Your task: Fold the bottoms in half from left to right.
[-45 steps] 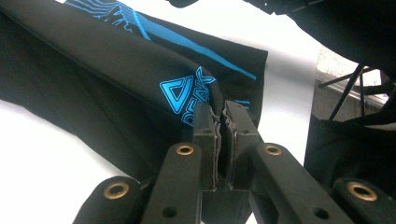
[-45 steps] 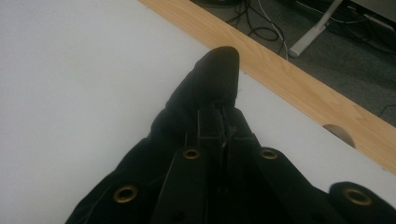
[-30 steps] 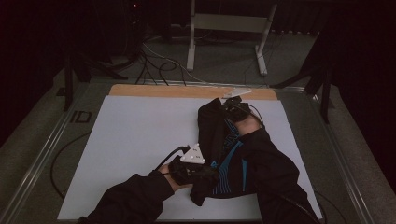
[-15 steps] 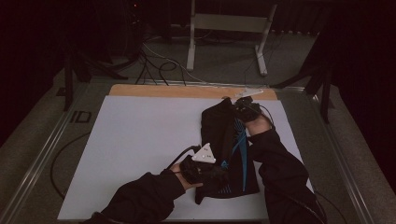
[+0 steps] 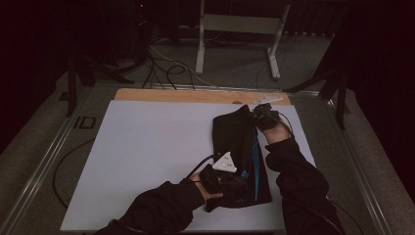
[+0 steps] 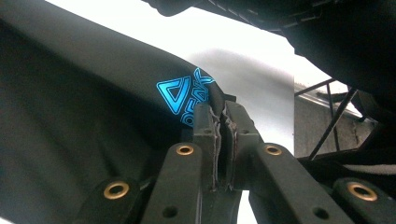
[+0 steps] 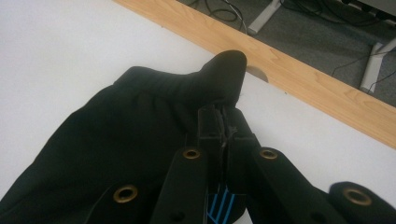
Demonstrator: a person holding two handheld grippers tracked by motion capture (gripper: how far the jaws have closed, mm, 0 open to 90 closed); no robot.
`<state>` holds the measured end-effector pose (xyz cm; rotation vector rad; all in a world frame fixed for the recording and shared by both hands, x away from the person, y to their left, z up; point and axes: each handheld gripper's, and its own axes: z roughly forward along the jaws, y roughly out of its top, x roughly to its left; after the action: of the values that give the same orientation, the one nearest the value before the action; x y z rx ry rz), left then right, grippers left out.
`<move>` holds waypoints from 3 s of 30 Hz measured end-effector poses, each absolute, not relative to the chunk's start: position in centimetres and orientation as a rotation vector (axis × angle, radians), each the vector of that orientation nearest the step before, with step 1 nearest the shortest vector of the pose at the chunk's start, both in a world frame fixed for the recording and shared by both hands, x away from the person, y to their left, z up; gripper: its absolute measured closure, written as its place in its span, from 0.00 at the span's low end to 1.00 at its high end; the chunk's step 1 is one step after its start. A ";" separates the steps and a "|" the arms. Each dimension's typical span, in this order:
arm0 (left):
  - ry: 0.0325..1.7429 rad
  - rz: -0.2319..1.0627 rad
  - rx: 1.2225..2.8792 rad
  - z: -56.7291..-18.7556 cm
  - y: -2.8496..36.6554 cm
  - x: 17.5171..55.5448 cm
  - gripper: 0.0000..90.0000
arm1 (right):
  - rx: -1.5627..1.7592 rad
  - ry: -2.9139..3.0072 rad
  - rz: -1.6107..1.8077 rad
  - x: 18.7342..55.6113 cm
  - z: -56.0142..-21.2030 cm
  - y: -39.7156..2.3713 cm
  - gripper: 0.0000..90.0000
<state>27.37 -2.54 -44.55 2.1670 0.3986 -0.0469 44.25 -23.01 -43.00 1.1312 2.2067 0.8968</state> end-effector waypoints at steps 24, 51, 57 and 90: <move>0.424 -0.091 2.209 -48.1 -4.3 28.3 0.94 | 1.167 2.221 0.839 44.8 -47.3 -24.3 0.98; 0.445 -0.114 2.206 -49.4 -5.0 28.6 0.64 | 1.178 2.238 0.772 45.3 -49.1 -24.3 0.86; 0.459 -0.112 2.190 -48.9 -4.3 28.6 0.48 | 1.180 2.233 0.803 45.0 -48.7 -24.6 0.60; 0.467 -0.016 2.109 -45.6 2.8 27.3 0.00 | 1.128 2.321 1.042 33.8 -43.9 -25.1 0.14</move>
<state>27.31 2.79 -45.58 2.1086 0.4668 -0.0165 33.81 -25.10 -43.87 1.1281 2.3214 1.0417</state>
